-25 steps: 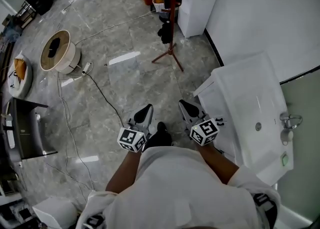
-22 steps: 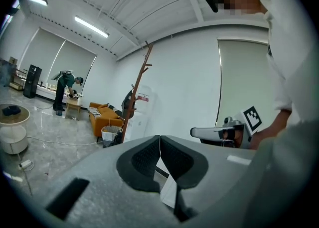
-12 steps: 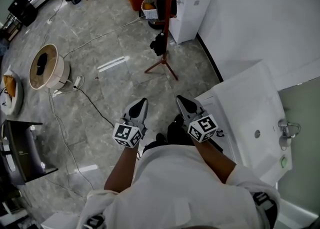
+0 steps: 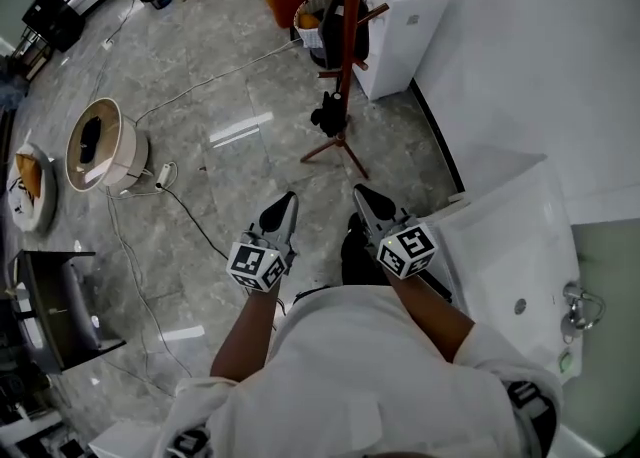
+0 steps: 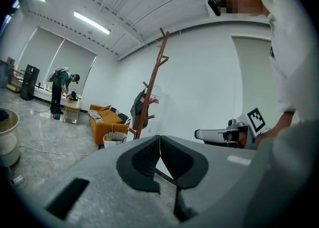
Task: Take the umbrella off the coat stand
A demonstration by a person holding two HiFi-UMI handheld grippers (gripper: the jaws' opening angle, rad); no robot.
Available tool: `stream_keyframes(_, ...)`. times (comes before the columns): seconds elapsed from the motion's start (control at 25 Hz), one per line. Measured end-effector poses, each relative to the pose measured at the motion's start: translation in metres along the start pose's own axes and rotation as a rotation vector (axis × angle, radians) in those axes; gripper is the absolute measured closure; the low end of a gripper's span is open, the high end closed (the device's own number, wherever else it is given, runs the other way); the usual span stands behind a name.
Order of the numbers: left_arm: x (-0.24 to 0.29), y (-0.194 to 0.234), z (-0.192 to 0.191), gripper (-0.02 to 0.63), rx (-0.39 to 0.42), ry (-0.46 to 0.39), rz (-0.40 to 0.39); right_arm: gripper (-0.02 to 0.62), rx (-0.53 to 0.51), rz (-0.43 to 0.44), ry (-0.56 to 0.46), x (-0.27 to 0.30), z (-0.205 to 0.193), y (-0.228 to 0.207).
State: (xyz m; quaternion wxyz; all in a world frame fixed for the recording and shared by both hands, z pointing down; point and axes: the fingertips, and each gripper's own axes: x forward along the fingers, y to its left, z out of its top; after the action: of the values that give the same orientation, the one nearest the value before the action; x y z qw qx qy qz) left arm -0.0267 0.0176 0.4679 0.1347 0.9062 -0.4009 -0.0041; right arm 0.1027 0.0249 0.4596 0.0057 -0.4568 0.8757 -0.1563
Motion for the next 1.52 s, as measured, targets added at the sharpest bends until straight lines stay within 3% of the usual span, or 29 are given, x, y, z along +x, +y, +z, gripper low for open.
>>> stream_keyframes(0.48, 0.122, 0.065, 0.042, 0.589, 0.002, -0.008, 0.078, 0.58, -0.004, 0.071, 0.008, 0.096, 0.055, -0.104)
stream_keyframes(0.76, 0.157, 0.109, 0.05, 0.589, 0.005, -0.007, 0.095, 0.578, 0.002, 0.066, 0.026, 0.143, 0.05, -0.137)
stream_keyframes(0.96, 0.177, 0.152, 0.052, 0.589, -0.026, -0.009, 0.04, 0.578, 0.011, 0.005, 0.035, 0.18, 0.043, -0.141)
stream_keyframes(1.28, 0.188, 0.21, 0.05, 0.589, -0.03, 0.073, -0.161, 0.578, 0.041, -0.194, 0.034, 0.234, 0.024, -0.141)
stream_keyframes(1.52, 0.195, 0.248, 0.023, 0.589, -0.031, 0.151, -0.196, 0.578, 0.085, -0.281, 0.048, 0.246, 0.0, -0.158)
